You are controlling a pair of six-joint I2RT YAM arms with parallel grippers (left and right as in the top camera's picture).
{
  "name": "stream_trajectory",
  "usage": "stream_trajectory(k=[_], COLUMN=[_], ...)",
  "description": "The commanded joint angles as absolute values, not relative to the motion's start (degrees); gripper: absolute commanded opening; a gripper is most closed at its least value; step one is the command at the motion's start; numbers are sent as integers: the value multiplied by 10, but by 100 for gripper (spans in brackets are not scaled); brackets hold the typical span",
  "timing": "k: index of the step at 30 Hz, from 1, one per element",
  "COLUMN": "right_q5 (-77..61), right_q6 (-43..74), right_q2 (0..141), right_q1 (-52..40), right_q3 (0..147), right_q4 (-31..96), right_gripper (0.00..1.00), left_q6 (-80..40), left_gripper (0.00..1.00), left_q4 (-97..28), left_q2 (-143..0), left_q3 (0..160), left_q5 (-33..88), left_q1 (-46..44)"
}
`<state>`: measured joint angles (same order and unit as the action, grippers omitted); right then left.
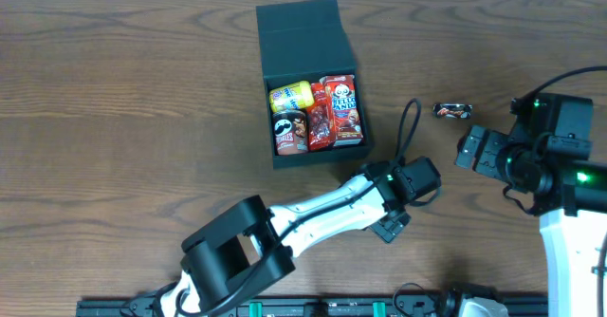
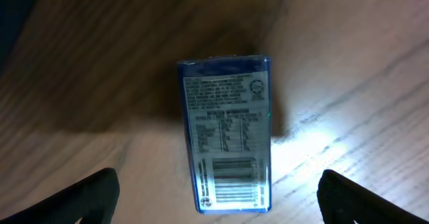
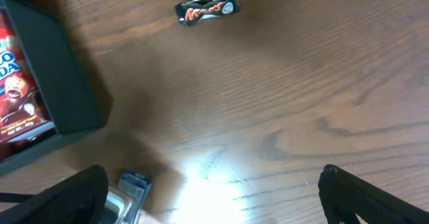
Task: Pack container
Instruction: 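Grasp the blue Eclipse mint tin with the left gripper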
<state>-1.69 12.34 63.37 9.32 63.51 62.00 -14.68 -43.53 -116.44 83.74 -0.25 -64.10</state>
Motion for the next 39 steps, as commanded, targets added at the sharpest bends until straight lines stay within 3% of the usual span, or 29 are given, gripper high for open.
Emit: stream_trajectory(k=[1,17,19,22,24,29,39], right_q5=[-14,-18,-18,-18,-18,-18,-18], right_q6=[115,115,115,116,115,115,115], right_q2=[635,643,644,645,645,645,645], right_q1=[109,117,117,117,117,117,117], right_q3=[635,635,635,635,635,635,635], right_q4=[620,619,619,619,619,619,619], right_gripper=[99,99,99,99,99,99,99], left_q6=[-136,-137,-137,-137,-137,-137,-137], left_gripper=[95,95,100,78,71,56,37], left_q4=[-432,-406,-406,-406,-406,-406,-406], left_q2=[-1177,-1208,-1208,-1208,-1208,-1208,-1207], left_q3=[848,848,848,848,848,848,849], left_q5=[-15,-32,-32,-32,-32,-32,-30], left_q1=[-642,-642,-642,-642,-642,-642,-642])
